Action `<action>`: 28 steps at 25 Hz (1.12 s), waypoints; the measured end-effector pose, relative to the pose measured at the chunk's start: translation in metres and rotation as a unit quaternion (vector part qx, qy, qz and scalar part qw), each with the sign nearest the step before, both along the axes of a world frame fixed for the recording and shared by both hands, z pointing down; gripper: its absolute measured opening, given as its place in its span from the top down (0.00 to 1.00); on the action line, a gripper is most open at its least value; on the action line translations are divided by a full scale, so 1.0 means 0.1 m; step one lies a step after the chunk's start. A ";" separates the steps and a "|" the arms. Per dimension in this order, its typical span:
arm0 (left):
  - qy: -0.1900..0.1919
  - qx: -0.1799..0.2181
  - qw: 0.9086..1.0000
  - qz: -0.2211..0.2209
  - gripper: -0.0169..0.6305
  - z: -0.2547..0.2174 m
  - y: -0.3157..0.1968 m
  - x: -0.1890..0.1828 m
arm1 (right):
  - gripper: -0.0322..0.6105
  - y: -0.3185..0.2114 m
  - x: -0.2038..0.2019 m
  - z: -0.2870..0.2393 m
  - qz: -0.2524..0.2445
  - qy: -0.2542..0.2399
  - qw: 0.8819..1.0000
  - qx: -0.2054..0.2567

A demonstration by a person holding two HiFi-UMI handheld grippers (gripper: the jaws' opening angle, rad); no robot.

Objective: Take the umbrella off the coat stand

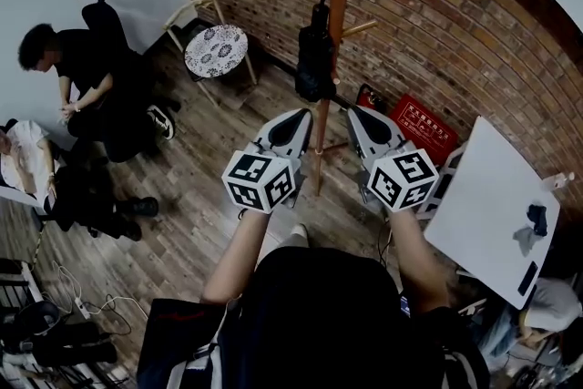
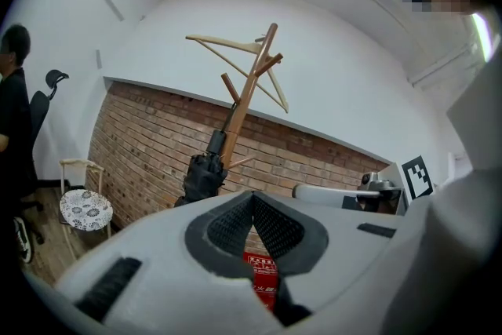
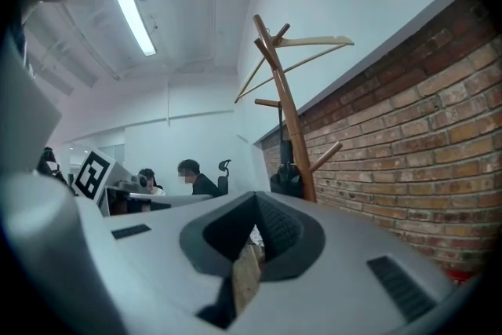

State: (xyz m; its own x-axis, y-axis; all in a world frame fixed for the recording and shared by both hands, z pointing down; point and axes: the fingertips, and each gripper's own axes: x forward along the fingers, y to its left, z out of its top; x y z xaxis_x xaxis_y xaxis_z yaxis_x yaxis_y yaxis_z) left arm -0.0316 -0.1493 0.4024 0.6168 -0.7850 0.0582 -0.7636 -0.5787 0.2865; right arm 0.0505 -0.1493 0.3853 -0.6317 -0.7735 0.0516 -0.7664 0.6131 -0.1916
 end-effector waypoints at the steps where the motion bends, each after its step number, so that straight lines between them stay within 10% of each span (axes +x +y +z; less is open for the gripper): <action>1: 0.001 0.000 1.000 0.003 0.95 -0.01 -0.04 -0.03 | 0.91 -0.03 -0.03 -0.01 0.002 0.002 1.000 -0.001; 28: 0.037 -0.024 0.996 0.078 0.95 0.15 -0.39 -0.21 | 0.90 -0.37 -0.28 0.18 0.054 0.023 0.998 -0.015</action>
